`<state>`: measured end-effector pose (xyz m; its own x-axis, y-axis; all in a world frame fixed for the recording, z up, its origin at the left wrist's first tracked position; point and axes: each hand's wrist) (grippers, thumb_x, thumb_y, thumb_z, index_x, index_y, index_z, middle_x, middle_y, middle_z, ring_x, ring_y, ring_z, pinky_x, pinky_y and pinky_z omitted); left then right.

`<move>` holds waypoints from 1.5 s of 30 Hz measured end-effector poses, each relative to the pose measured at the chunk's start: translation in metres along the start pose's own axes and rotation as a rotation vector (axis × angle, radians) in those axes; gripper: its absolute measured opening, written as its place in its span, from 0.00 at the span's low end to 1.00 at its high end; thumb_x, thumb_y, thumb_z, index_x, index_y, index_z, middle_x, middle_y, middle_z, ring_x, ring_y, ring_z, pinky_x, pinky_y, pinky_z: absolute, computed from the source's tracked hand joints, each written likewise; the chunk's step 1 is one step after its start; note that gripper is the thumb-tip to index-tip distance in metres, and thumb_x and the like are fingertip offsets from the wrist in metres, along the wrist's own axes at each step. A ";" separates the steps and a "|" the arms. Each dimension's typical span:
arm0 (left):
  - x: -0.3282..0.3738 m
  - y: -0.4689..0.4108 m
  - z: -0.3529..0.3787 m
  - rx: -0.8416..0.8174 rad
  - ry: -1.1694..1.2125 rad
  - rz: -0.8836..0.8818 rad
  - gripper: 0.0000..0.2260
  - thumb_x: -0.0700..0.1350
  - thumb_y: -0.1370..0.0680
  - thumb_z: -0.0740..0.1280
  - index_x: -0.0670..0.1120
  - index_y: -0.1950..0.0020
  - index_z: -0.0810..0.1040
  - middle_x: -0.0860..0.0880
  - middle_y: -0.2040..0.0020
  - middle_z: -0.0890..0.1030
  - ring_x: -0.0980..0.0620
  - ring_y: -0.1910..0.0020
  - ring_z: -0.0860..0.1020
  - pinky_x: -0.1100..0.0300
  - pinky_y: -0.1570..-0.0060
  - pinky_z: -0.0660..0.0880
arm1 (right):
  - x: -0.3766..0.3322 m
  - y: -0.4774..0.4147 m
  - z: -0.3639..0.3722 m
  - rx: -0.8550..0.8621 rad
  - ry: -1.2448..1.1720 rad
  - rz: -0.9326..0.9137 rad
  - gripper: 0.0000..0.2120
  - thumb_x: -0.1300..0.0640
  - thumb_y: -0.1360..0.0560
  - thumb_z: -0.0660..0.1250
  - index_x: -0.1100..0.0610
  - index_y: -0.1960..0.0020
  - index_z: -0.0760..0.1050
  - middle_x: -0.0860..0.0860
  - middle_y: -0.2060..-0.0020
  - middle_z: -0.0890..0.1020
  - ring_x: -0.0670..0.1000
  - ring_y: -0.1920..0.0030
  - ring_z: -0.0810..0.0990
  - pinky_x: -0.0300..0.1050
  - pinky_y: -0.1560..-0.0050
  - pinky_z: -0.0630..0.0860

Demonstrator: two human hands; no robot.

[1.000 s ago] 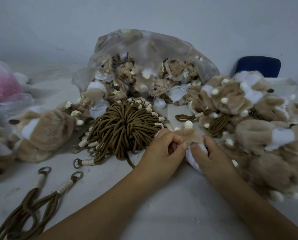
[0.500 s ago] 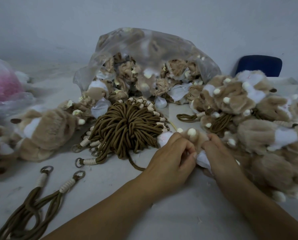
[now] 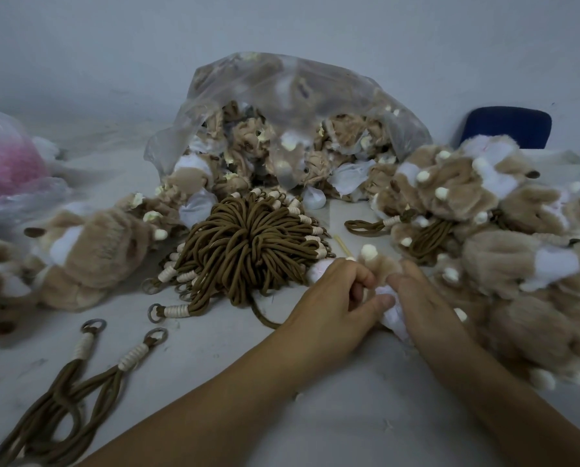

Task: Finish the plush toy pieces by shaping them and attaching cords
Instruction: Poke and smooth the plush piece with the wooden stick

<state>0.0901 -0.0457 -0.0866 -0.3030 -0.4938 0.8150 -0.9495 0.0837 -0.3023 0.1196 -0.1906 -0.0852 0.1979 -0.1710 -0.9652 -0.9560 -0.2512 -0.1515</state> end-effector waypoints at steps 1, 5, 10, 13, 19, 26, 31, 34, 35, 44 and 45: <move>0.000 0.000 0.001 -0.008 -0.013 -0.018 0.08 0.54 0.22 0.69 0.58 0.56 0.70 0.58 0.62 0.70 0.64 0.64 0.70 0.71 0.64 0.67 | 0.000 -0.001 0.001 0.012 0.011 -0.015 0.09 0.43 0.28 0.56 0.45 0.53 0.72 0.44 0.59 0.78 0.45 0.57 0.77 0.42 0.52 0.74; -0.004 0.001 0.000 0.007 -0.016 -0.069 0.10 0.54 0.21 0.67 0.57 0.60 0.68 0.63 0.66 0.72 0.65 0.66 0.70 0.71 0.66 0.66 | 0.009 -0.008 0.005 0.020 0.008 0.002 0.08 0.45 0.27 0.57 0.46 0.59 0.73 0.49 0.61 0.80 0.52 0.56 0.80 0.46 0.54 0.76; -0.012 -0.002 -0.008 0.146 0.077 -0.140 0.08 0.50 0.20 0.66 0.53 0.58 0.70 0.56 0.62 0.71 0.64 0.65 0.69 0.70 0.64 0.66 | 0.003 -0.010 0.007 -0.070 -0.099 0.081 0.07 0.47 0.31 0.60 0.44 0.57 0.76 0.64 0.67 0.78 0.58 0.74 0.71 0.46 0.77 0.67; -0.013 0.000 -0.008 0.168 0.081 -0.113 0.08 0.49 0.20 0.66 0.53 0.57 0.70 0.56 0.61 0.71 0.64 0.64 0.70 0.72 0.62 0.68 | 0.004 -0.006 0.004 -0.124 -0.079 0.027 0.13 0.43 0.29 0.66 0.50 0.49 0.75 0.55 0.69 0.81 0.51 0.76 0.72 0.43 0.77 0.69; -0.010 0.002 -0.008 0.198 0.109 -0.011 0.06 0.47 0.21 0.68 0.52 0.56 0.72 0.55 0.60 0.73 0.61 0.63 0.70 0.67 0.62 0.70 | 0.003 -0.006 0.004 -0.067 -0.056 0.044 0.05 0.54 0.23 0.64 0.55 0.49 0.73 0.47 0.71 0.81 0.42 0.75 0.75 0.34 0.76 0.70; -0.010 0.001 -0.008 0.123 0.019 0.095 0.10 0.46 0.22 0.68 0.54 0.60 0.70 0.61 0.62 0.73 0.61 0.65 0.71 0.69 0.65 0.68 | 0.007 -0.006 0.002 0.012 0.061 0.020 0.07 0.55 0.25 0.68 0.47 0.54 0.70 0.45 0.70 0.81 0.41 0.70 0.80 0.35 0.71 0.76; -0.013 -0.002 -0.006 0.095 0.118 -0.046 0.12 0.53 0.22 0.68 0.56 0.63 0.70 0.64 0.67 0.73 0.64 0.69 0.70 0.71 0.67 0.68 | 0.010 -0.006 0.004 0.083 0.262 -0.059 0.10 0.49 0.27 0.69 0.46 0.56 0.67 0.36 0.75 0.77 0.35 0.74 0.75 0.28 0.78 0.66; -0.015 -0.004 -0.006 0.059 0.221 -0.147 0.12 0.55 0.25 0.71 0.54 0.61 0.72 0.62 0.69 0.75 0.65 0.69 0.71 0.71 0.68 0.68 | 0.012 -0.005 0.005 0.109 0.298 -0.068 0.10 0.45 0.30 0.69 0.41 0.56 0.67 0.41 0.75 0.77 0.36 0.73 0.75 0.29 0.77 0.67; -0.016 -0.005 -0.007 0.043 0.238 -0.172 0.11 0.54 0.24 0.71 0.53 0.61 0.72 0.60 0.68 0.75 0.64 0.68 0.72 0.69 0.67 0.69 | 0.012 -0.005 0.006 0.117 0.302 -0.072 0.10 0.46 0.29 0.69 0.40 0.56 0.67 0.43 0.75 0.76 0.36 0.72 0.75 0.29 0.77 0.67; -0.016 -0.006 -0.007 0.101 0.135 -0.231 0.09 0.50 0.24 0.70 0.46 0.51 0.77 0.44 0.53 0.81 0.50 0.58 0.78 0.49 0.53 0.77 | 0.007 -0.004 0.003 0.076 0.270 -0.064 0.05 0.41 0.30 0.61 0.38 0.56 0.68 0.38 0.66 0.80 0.38 0.68 0.77 0.36 0.68 0.70; -0.017 -0.006 -0.007 0.128 0.080 -0.219 0.09 0.51 0.24 0.69 0.47 0.53 0.76 0.46 0.56 0.80 0.54 0.61 0.75 0.52 0.57 0.76 | 0.005 -0.003 0.004 0.070 0.242 -0.080 0.05 0.42 0.30 0.63 0.40 0.57 0.69 0.41 0.69 0.81 0.38 0.70 0.77 0.32 0.70 0.71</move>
<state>0.1002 -0.0321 -0.0956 -0.1016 -0.4174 0.9030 -0.9767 -0.1307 -0.1703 0.1227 -0.1871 -0.0908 0.3111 -0.3786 -0.8717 -0.9463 -0.2084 -0.2472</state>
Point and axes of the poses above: each hand's wrist, its own y-axis away from the middle knuckle, its own z-axis out of the palm, x = y × z
